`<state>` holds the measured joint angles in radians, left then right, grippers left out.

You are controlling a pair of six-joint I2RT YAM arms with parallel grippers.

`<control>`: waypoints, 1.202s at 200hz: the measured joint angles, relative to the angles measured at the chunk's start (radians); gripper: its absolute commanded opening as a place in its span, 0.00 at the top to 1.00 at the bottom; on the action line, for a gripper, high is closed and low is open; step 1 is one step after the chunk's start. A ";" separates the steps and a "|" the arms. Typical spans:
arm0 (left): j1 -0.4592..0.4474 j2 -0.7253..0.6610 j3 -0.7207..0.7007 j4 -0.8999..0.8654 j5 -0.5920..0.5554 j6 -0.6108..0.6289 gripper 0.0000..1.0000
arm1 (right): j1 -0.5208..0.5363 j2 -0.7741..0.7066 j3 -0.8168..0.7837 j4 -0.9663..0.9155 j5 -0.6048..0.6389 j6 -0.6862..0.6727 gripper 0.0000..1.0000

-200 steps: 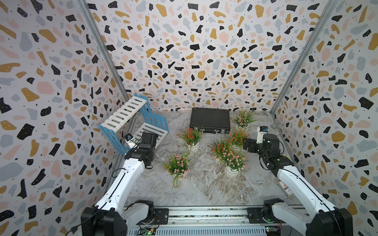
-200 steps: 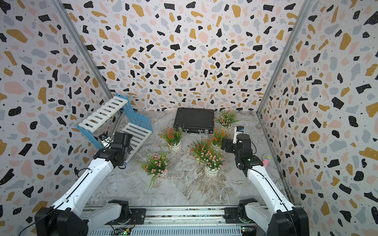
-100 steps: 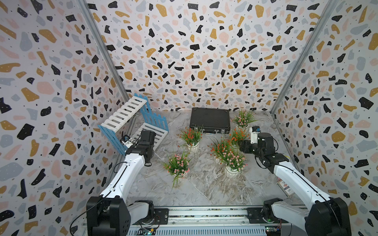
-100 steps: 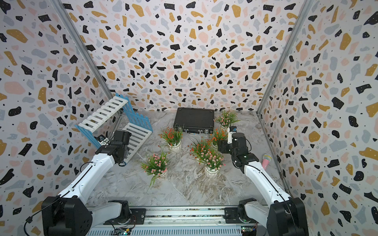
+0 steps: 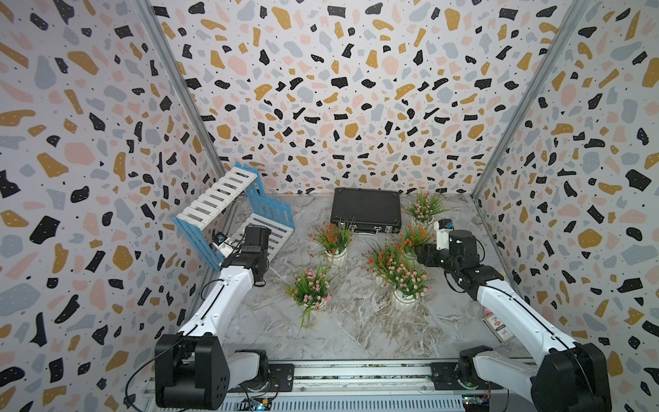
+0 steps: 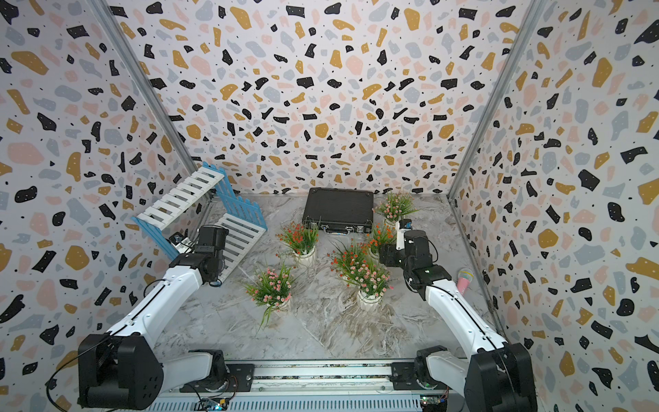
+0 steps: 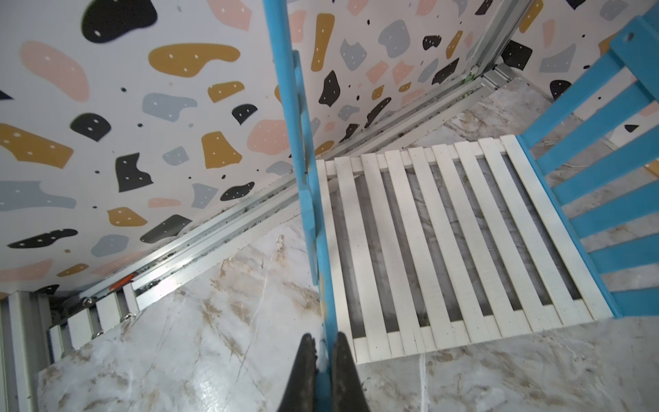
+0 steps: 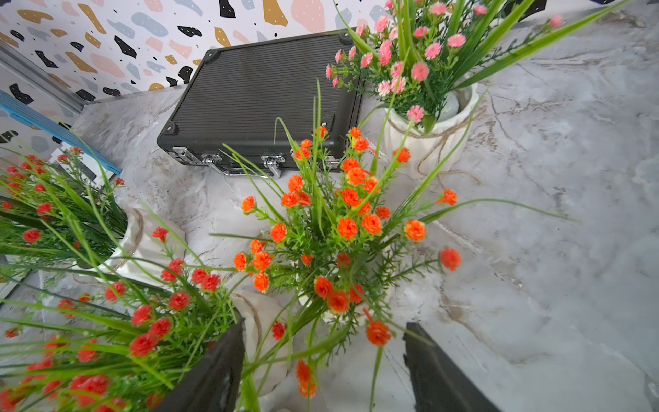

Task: Place the baby's breath potted plants on the rack by color
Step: Adjust the rack at the center of the board.

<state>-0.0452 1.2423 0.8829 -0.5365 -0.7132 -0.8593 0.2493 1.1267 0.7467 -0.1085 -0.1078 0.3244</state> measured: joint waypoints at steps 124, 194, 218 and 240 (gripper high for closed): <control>-0.001 -0.074 -0.055 0.066 0.095 0.119 1.00 | 0.000 -0.007 0.013 -0.032 0.002 -0.012 0.25; -0.056 -0.102 -0.068 0.068 0.148 0.173 1.00 | 0.003 -0.050 0.091 -0.094 -0.064 -0.017 0.25; -0.083 -0.101 -0.068 0.072 0.154 0.185 1.00 | 0.036 -0.050 0.129 -0.122 -0.091 -0.030 0.23; -0.101 -0.100 -0.068 0.076 0.157 0.191 1.00 | 0.106 -0.044 0.170 -0.150 -0.103 -0.052 0.22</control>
<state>-0.1459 1.1423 0.8154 -0.4606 -0.5560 -0.6682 0.3557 1.0824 0.9169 -0.2584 -0.2111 0.2726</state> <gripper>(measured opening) 0.053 0.774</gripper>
